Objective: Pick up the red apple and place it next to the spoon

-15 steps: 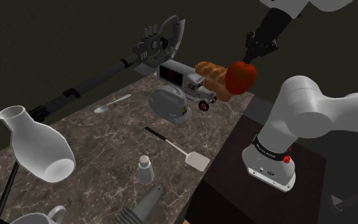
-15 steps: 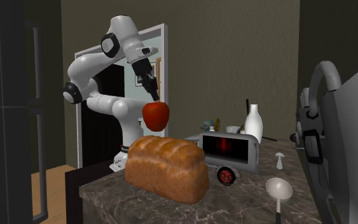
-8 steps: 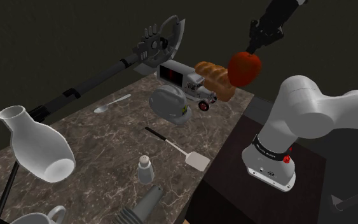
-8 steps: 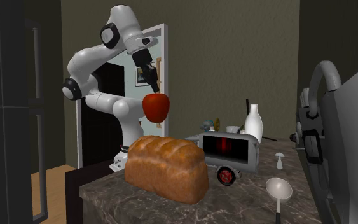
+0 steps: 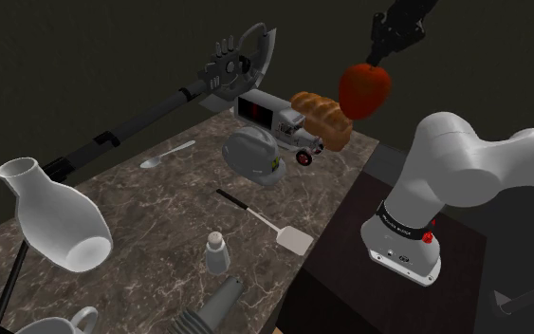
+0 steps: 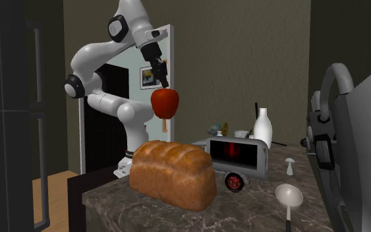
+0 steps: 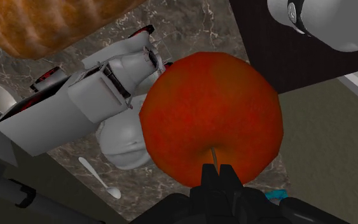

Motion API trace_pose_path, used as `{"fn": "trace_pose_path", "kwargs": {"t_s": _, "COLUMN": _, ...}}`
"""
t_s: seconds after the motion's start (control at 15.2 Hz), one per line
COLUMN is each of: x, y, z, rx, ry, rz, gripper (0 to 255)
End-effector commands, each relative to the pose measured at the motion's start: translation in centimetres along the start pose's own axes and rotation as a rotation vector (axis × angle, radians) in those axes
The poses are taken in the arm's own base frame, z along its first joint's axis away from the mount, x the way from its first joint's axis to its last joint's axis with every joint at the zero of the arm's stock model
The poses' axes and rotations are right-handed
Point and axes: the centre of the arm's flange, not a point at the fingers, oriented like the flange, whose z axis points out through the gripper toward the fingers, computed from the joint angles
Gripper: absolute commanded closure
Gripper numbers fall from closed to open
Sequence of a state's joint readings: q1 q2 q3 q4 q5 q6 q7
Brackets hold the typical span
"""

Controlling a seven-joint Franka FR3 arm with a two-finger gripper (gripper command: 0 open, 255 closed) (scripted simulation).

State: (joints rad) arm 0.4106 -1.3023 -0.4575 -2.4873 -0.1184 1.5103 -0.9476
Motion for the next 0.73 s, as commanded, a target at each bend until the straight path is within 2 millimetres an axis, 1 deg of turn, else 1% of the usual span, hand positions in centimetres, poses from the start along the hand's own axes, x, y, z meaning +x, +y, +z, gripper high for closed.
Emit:
{"fn": "trace_pose_path", "kwargs": {"t_s": 0.0, "x": 2.1, "y": 0.5, "z": 0.9, "rx": -0.001, "ry": 0.001, "rz": 0.000, "gripper": 255}}
{"fn": "trace_pose_path", "kwargs": {"t_s": 0.66, "x": 13.7, "y": 3.8, "z": 6.2, "rx": -0.001, "ry": 0.001, "rz": 0.000, "gripper": 255}}
